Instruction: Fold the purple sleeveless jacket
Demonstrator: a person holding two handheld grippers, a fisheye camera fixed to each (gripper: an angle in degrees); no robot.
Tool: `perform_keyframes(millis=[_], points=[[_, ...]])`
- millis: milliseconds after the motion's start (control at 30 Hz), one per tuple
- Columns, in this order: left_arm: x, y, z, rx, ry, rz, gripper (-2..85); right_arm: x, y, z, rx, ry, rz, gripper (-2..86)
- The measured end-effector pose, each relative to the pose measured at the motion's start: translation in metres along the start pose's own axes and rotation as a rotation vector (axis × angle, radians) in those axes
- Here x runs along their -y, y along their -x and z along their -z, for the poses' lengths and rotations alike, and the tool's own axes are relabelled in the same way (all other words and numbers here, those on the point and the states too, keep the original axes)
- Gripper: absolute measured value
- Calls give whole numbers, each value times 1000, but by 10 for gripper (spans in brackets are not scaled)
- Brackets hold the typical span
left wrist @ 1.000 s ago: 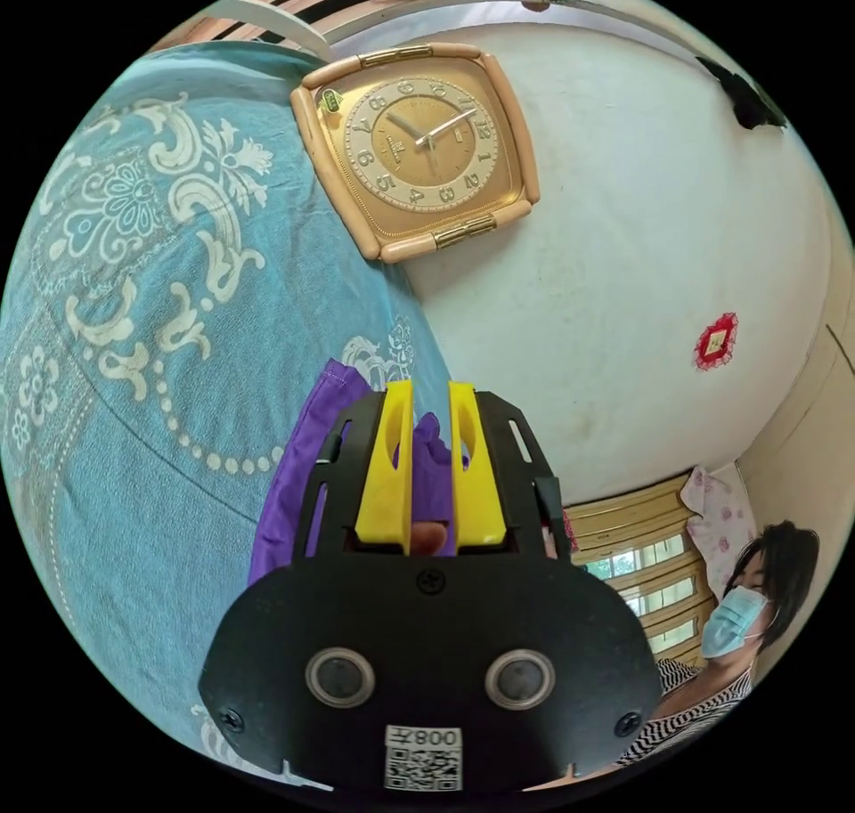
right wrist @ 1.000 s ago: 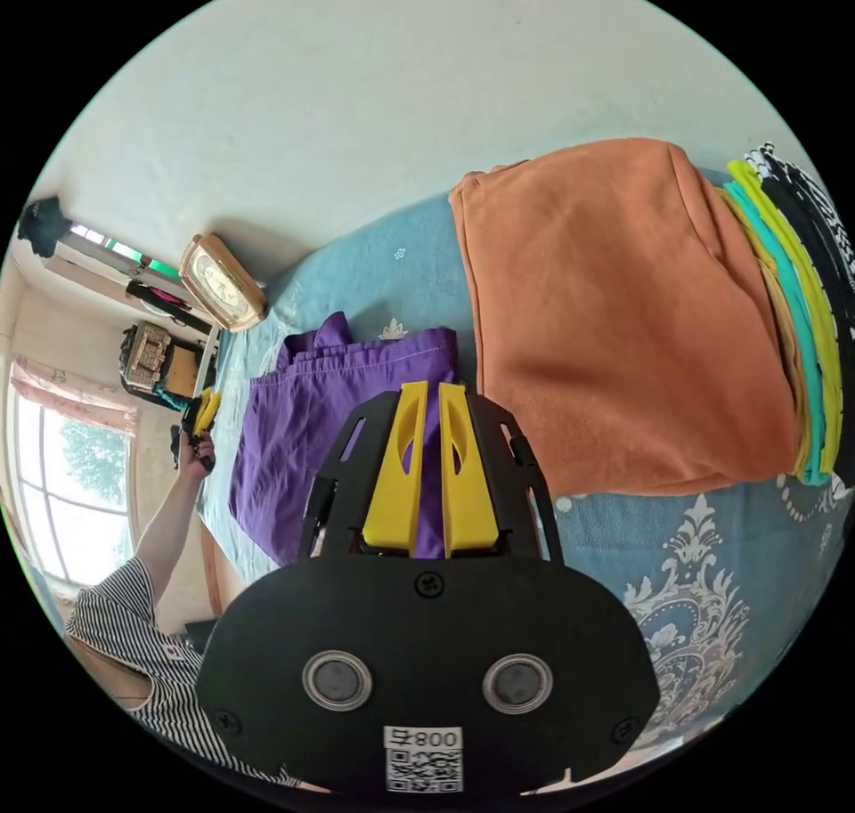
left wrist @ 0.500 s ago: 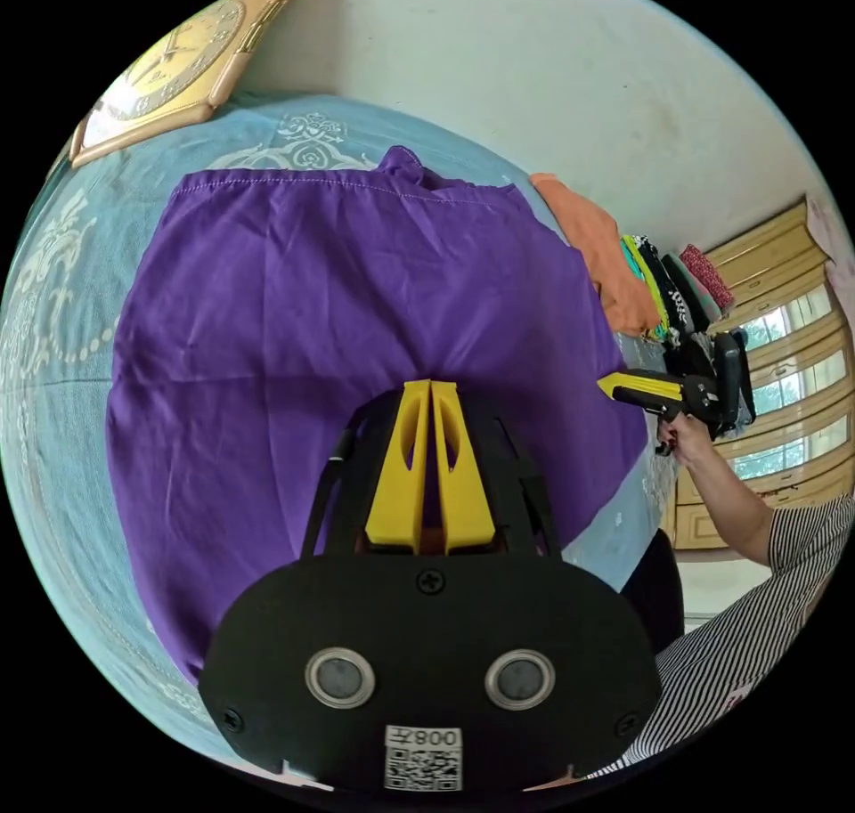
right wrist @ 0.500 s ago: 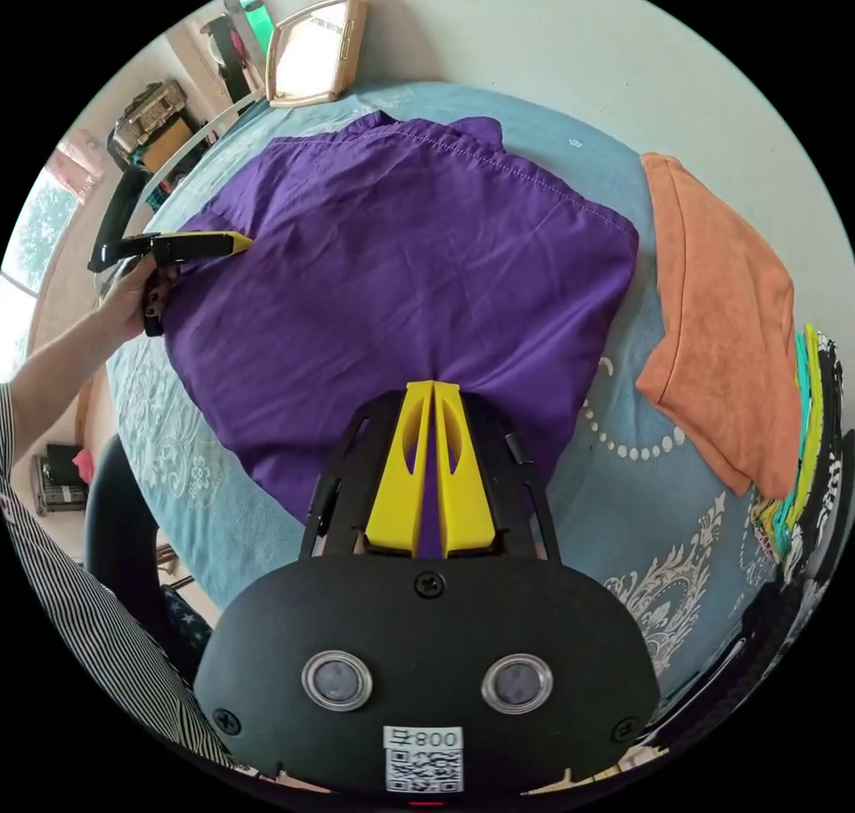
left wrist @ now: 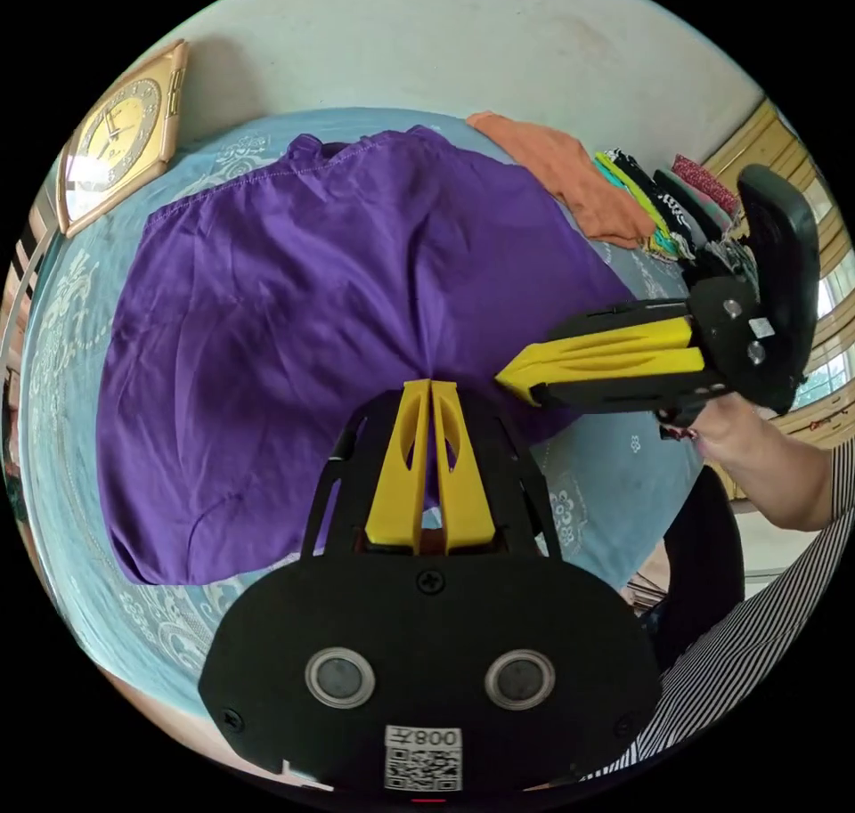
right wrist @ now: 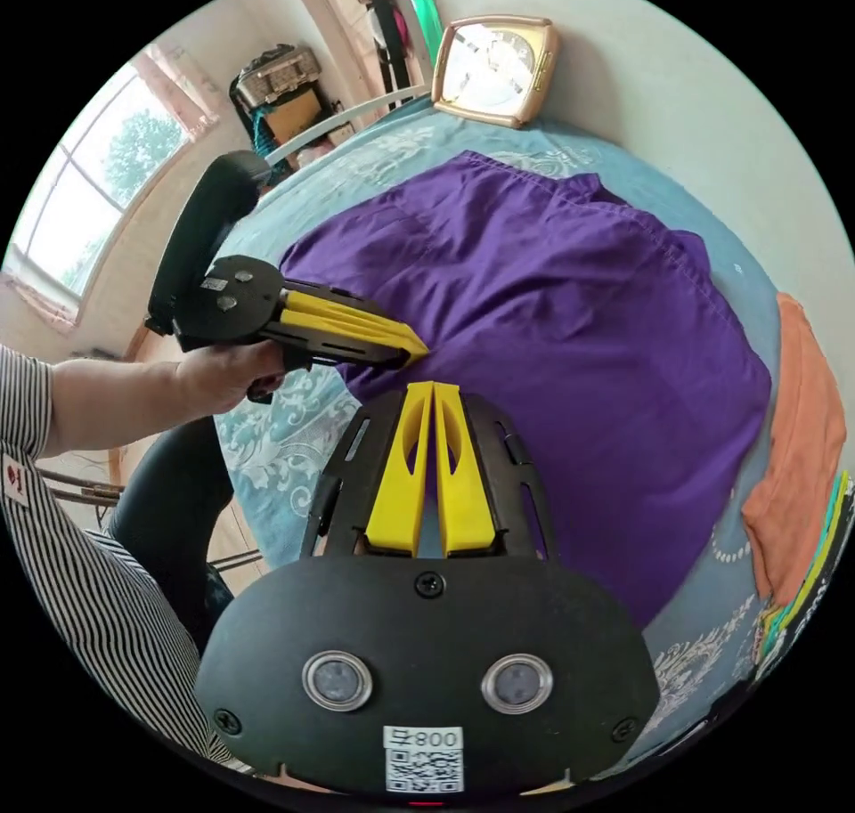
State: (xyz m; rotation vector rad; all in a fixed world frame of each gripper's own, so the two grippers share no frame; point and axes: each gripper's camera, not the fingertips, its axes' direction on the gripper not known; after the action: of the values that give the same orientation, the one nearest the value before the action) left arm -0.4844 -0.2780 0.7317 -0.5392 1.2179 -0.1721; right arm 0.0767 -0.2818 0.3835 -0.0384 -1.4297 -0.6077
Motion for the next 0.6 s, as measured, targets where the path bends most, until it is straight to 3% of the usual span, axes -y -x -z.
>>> perform_keyframes(millis=[100,233,333,600], points=[[-7,7,-10,-8,-22,5,1,-6,-4,-13,17,16,-50,1],[-38,33,-6,142,-131,121,1,-15,-11,12,42,-54,-96,1],[-62,62,-25,264,-112,248,2,-11,-23,22,41,-101,-120,1],[-87,92,-83,185,-110,309,3,11,-73,7,62,-14,-163,1]])
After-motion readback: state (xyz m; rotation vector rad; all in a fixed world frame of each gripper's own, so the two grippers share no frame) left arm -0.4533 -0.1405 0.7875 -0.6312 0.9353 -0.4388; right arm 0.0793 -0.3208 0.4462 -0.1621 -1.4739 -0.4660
